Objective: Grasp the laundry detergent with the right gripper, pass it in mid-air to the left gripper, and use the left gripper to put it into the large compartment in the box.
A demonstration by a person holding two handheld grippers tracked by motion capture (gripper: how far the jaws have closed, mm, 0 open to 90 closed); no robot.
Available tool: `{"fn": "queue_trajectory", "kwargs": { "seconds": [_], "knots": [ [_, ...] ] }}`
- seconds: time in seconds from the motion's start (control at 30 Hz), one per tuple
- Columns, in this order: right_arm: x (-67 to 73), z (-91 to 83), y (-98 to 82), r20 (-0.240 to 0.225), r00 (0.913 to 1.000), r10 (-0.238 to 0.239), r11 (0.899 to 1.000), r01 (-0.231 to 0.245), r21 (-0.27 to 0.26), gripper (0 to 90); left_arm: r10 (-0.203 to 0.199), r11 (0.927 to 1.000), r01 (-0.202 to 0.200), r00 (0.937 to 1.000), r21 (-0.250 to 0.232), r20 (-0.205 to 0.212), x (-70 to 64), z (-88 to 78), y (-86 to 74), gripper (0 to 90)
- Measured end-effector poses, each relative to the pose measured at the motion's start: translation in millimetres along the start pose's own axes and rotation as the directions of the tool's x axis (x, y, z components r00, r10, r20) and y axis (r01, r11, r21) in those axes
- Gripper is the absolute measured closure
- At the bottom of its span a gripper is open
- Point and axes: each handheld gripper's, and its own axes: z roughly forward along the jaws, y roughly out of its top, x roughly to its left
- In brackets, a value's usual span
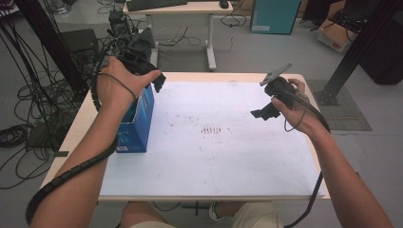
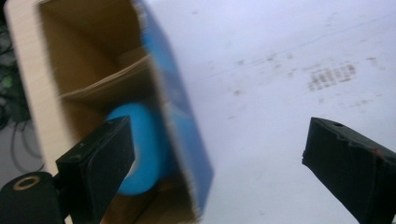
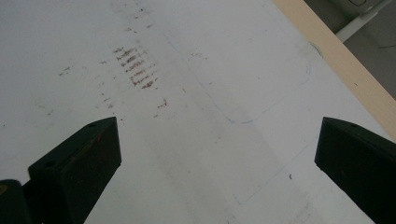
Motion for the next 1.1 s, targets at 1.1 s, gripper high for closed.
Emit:
{"fn": "queue_trajectory", "kwargs": {
  "seconds": [1.1],
  "knots": [
    [-16.4, -3.3, -0.3, 0.017, 0.9997, 0.015, 0.998, -0.016, 0.065, 0.3, 0.092, 0.9957, -0.087, 0.9761, -0.030, 0.197, -55.6, 48.6, 10.0, 7.7]
  ]
}}
